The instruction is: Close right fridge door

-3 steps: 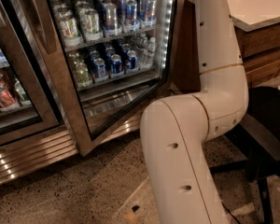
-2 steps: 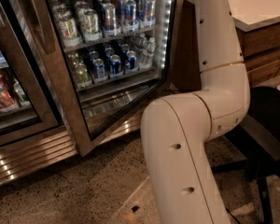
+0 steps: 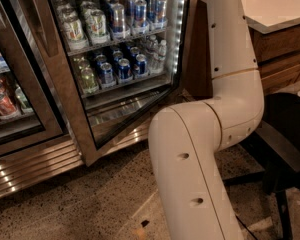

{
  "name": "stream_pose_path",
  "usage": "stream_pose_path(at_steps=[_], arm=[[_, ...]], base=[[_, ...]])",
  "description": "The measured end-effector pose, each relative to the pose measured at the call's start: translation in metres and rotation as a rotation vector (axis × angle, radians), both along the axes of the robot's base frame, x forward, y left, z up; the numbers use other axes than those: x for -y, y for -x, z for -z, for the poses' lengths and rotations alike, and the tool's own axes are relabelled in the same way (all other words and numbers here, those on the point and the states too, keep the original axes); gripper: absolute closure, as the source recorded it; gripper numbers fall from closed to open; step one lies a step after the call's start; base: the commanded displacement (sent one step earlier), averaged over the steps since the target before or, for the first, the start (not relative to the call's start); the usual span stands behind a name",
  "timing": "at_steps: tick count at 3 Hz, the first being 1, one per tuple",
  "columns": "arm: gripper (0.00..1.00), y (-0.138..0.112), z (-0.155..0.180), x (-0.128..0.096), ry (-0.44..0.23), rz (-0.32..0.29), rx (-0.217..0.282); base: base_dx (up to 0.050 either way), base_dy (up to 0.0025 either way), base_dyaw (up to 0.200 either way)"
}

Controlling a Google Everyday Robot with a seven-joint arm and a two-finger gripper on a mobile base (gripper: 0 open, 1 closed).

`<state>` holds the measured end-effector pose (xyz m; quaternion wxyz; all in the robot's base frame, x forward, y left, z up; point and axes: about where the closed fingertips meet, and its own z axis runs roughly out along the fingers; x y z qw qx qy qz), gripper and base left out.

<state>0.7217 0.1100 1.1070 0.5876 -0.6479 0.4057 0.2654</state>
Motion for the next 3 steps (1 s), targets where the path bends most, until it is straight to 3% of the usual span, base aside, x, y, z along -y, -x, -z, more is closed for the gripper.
stream_pose_path(at_steps=[2,3], arm=[[1.00,-0.0124,-0.0237,-0.0082,-0.018,0.050,0.135],[1.00,-0.0125,-0.0237,-0.0082,-0.018,0.050,0.135]], base=[[0.000,0.00000,0.000],[0.000,0.00000,0.000]])
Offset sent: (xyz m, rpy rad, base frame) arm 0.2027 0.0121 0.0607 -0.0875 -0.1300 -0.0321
